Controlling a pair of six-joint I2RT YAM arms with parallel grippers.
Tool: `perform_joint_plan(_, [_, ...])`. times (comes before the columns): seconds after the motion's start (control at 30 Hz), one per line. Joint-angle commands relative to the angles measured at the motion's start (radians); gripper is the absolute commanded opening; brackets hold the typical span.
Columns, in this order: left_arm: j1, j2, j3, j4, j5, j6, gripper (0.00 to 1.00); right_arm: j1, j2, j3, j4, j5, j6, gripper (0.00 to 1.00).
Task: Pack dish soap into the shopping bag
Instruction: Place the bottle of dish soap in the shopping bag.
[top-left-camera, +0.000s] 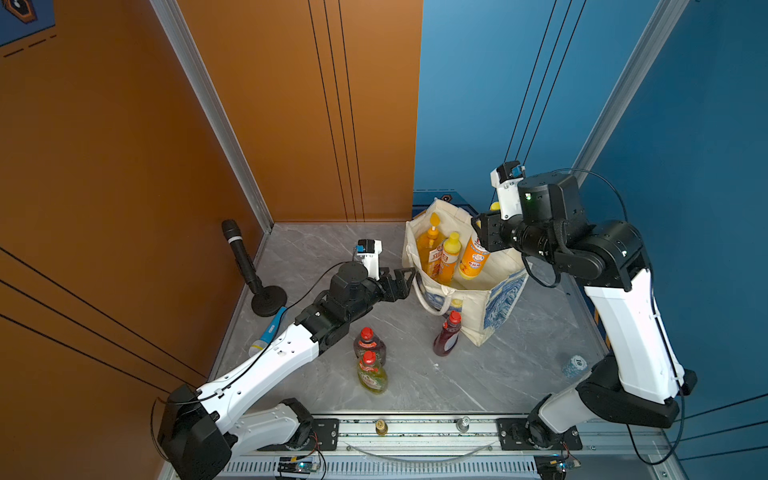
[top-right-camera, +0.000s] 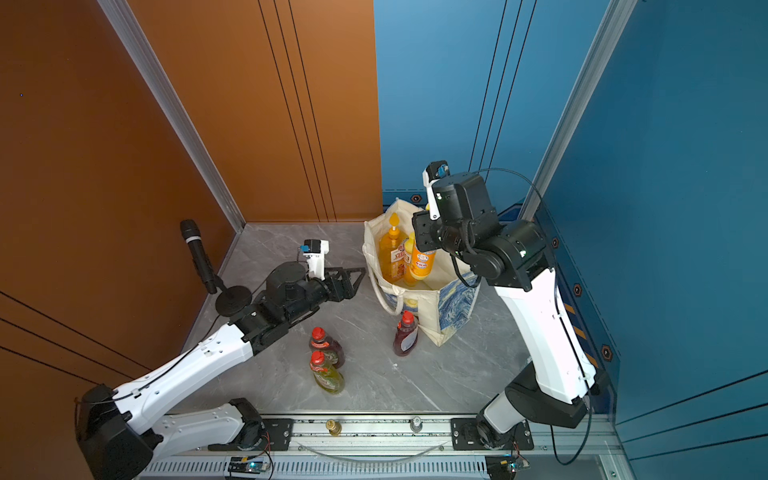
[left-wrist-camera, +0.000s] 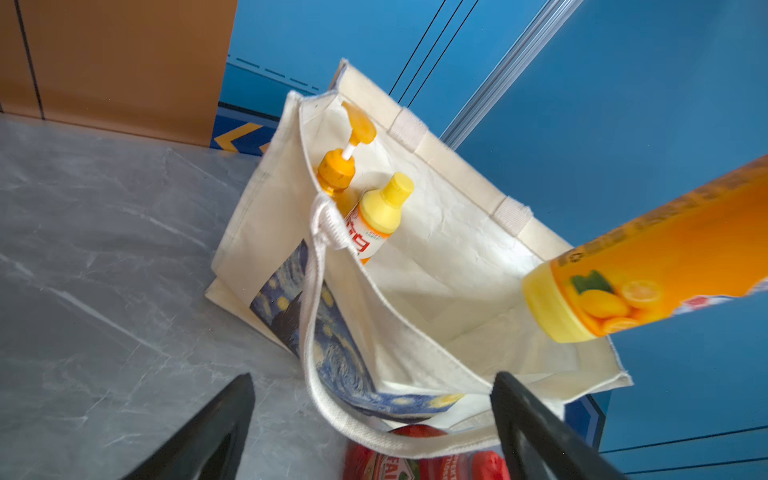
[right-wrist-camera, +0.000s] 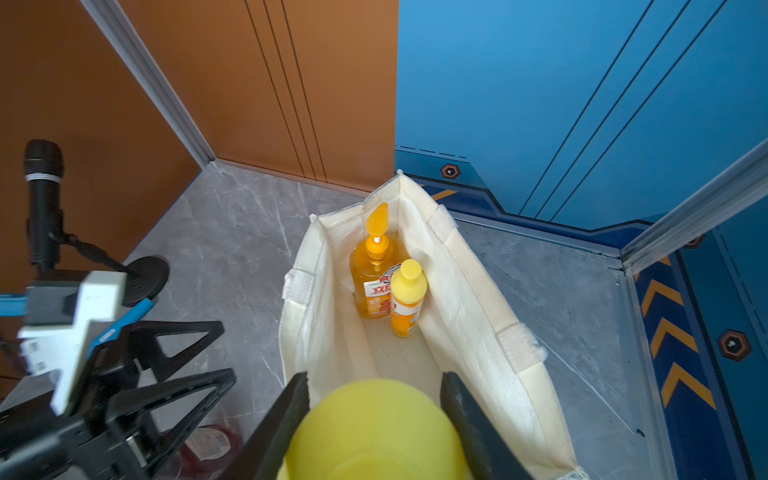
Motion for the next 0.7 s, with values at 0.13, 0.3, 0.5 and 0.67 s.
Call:
perform_joint_plan(0.13, [-0.012, 0.094, 0.062, 0.019, 0.044, -0.03, 0.91, -0.015, 0.037, -0.075, 0.168, 0.017, -0.048, 0.16])
perform_joint_plan(0.3, [-0.021, 0.171, 0.113, 0.023, 0.103, -0.043, 0.84, -0.013, 0.032, -0.225, 0.306, -0.017, -0.063, 0.15])
perform_joint_plan(0.5, [-0.03, 0.205, 0.1, 0.063, 0.145, -0.072, 0.66, -0.008, 0.031, -0.358, 0.436, -0.016, -0.093, 0.14])
perform_joint_plan(0.67, [-0.035, 0.207, 0.063, 0.07, 0.153, -0.078, 0.46, -0.004, 0.024, -0.458, 0.527, 0.01, -0.111, 0.14])
